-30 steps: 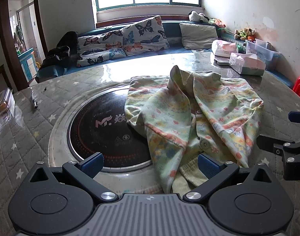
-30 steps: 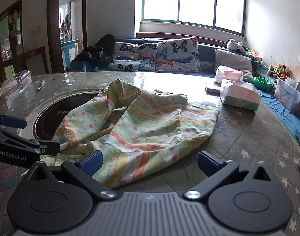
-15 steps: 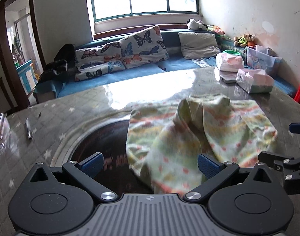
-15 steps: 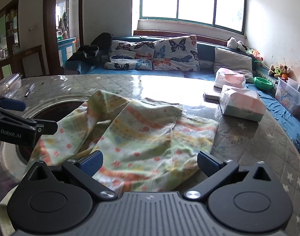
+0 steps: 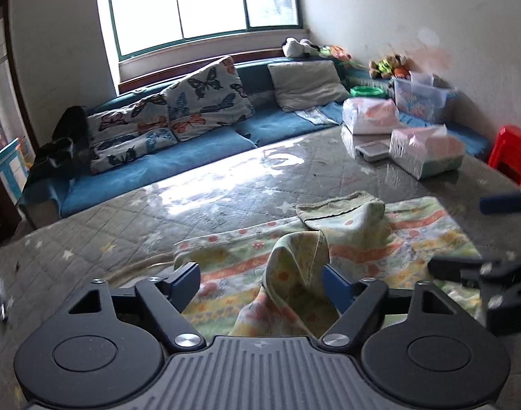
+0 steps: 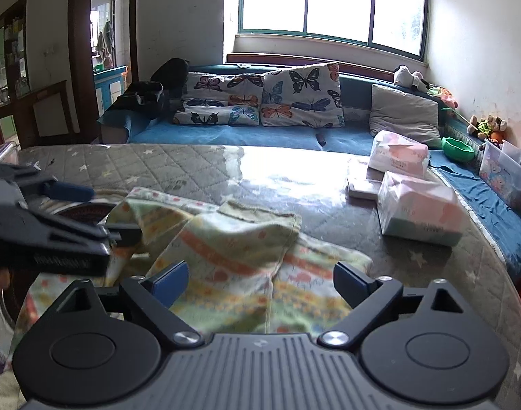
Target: Fold clothes
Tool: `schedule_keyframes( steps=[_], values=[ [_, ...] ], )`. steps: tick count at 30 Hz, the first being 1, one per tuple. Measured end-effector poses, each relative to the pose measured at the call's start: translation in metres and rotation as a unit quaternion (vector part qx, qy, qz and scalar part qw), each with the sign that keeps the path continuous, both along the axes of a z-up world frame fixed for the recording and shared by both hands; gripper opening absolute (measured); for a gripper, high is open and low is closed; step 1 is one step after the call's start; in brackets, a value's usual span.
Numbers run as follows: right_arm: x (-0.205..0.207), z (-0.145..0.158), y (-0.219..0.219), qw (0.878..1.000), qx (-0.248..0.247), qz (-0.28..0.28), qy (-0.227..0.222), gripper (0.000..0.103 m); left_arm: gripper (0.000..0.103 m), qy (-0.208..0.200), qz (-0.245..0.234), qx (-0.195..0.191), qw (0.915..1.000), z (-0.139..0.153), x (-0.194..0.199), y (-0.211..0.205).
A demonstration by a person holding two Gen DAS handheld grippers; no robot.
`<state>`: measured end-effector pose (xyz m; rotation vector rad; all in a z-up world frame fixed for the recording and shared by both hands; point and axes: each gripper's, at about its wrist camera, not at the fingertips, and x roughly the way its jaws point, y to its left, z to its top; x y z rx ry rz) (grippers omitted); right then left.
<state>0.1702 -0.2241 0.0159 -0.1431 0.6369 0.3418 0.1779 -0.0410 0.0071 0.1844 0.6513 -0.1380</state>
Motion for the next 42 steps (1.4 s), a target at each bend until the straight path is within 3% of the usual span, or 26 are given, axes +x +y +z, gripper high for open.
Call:
schedule_keyframes(
  steps=[2, 7, 10, 12, 18, 29, 37, 42],
  values=[
    [0.011, 0.002, 0.003, 1.0, 0.003, 0.005, 0.003, 0.09, 0.071, 0.009, -0.011, 0.004, 0.9999, -0.007, 0.008, -0.001],
    [0.033, 0.002, 0.018, 1.0, 0.007, 0.022, 0.009, 0.084, 0.031, 0.044, -0.024, -0.024, 0.9985, -0.019, 0.02, 0.007],
    [0.047, -0.001, 0.03, 0.999, 0.007, 0.032, 0.018, 0.078, 0.016, 0.05, -0.028, -0.038, 0.9977, -0.022, 0.021, 0.011],
    [0.059, -0.004, 0.04, 0.999, 0.01, 0.039, 0.028, 0.073, 0.012, 0.051, -0.029, -0.044, 0.9973, -0.023, 0.02, 0.012],
    [0.09, -0.027, 0.064, 0.997, 0.001, 0.039, 0.067, 0.056, 0.012, 0.052, -0.022, -0.053, 0.997, -0.026, 0.018, 0.017],
    [0.078, -0.032, 0.05, 0.995, 0.024, 0.043, 0.085, 0.026, 0.013, 0.062, -0.02, -0.052, 0.9965, -0.033, 0.026, 0.017],
    [0.073, -0.026, 0.035, 0.992, 0.068, 0.033, 0.101, 0.022, 0.004, 0.038, -0.004, -0.056, 0.9977, -0.021, 0.016, 0.029],
    [0.073, -0.026, 0.045, 0.996, 0.028, 0.031, 0.081, 0.023, 0.002, 0.019, 0.028, -0.057, 0.9978, -0.009, 0.008, 0.045]
  ],
)
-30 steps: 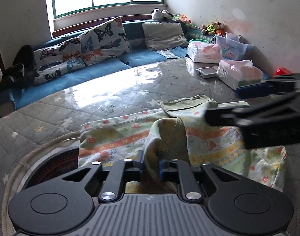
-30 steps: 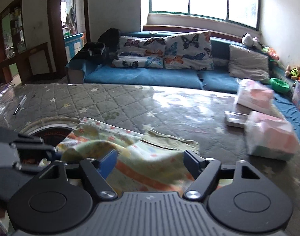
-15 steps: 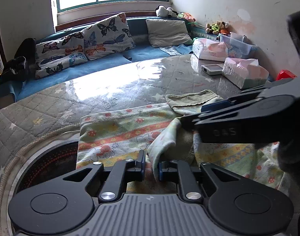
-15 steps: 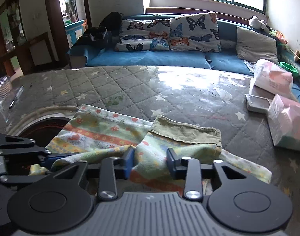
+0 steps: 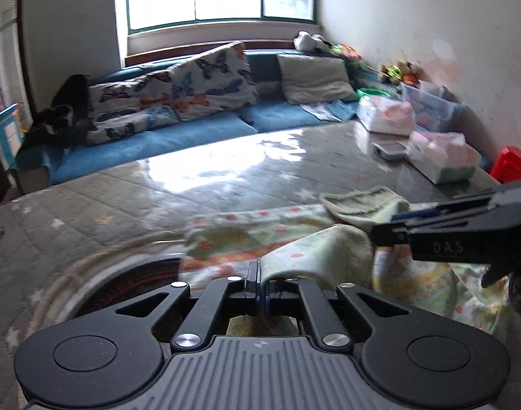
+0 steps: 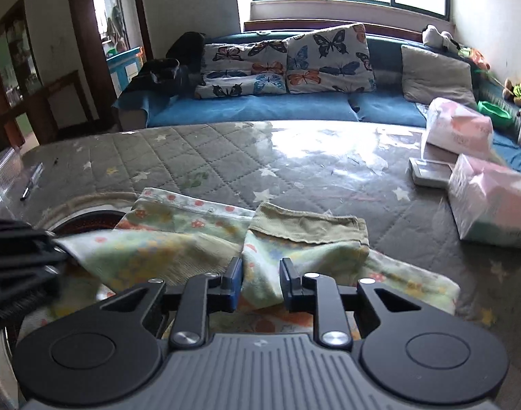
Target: Fold clothes
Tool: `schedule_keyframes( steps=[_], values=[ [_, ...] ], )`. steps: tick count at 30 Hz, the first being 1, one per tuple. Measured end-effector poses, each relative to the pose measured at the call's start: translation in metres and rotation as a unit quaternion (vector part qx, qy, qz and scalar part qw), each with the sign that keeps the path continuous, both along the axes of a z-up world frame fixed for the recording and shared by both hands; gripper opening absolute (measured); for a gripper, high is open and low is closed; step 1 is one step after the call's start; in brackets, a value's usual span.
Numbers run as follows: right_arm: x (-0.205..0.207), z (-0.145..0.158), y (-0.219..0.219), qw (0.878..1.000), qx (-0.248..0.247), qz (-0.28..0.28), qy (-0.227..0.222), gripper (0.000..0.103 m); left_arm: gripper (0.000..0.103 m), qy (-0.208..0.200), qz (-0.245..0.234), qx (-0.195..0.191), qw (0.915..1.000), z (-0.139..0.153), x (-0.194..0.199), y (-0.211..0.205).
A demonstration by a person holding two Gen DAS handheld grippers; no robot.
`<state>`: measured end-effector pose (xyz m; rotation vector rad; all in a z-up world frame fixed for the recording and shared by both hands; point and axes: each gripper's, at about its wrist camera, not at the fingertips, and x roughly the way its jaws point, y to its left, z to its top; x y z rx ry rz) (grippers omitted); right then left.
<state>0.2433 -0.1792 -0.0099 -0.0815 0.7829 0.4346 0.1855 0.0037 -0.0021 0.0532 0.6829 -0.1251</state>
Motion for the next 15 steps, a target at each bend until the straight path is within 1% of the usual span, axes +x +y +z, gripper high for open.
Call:
schedule_keyframes(
  steps=[3, 4, 6, 9, 10, 11, 12, 14, 15],
  values=[
    [0.003, -0.001, 0.01, 1.0, -0.007, 0.008, -0.002, 0.025, 0.002, -0.007, 0.017, -0.003, 0.9998, 0.005, -0.005, 0.011],
    [0.005, -0.002, 0.016, 1.0, -0.013, 0.012, -0.003, 0.027, 0.002, -0.008, 0.022, -0.003, 0.9997, 0.005, -0.007, 0.014],
    [0.007, -0.006, 0.026, 0.999, -0.027, 0.021, -0.005, 0.027, 0.002, -0.009, 0.031, -0.004, 0.9995, 0.006, -0.01, 0.02],
    [0.01, -0.015, 0.035, 0.999, -0.047, 0.018, -0.002, 0.026, 0.002, -0.011, 0.04, -0.004, 0.9991, 0.008, -0.015, 0.029],
    [0.01, -0.017, 0.034, 0.999, -0.048, 0.015, -0.001, 0.023, 0.002, -0.011, 0.044, -0.005, 0.999, 0.008, -0.017, 0.032],
    [0.009, -0.017, 0.031, 0.999, -0.047, 0.011, -0.002, 0.016, 0.002, -0.012, 0.047, -0.005, 0.9988, 0.009, -0.019, 0.035],
    [0.007, -0.017, 0.028, 0.999, -0.047, 0.008, -0.003, 0.014, 0.002, -0.013, 0.051, -0.005, 0.9986, 0.009, -0.021, 0.038],
    [0.001, -0.01, 0.014, 0.999, -0.032, -0.002, -0.007, 0.005, 0.002, -0.017, 0.063, -0.007, 0.9978, 0.012, -0.028, 0.048],
    [-0.004, -0.004, 0.006, 0.999, -0.028, -0.008, -0.014, 0.004, 0.002, -0.02, 0.069, -0.008, 0.9974, 0.014, -0.031, 0.053]
  ],
)
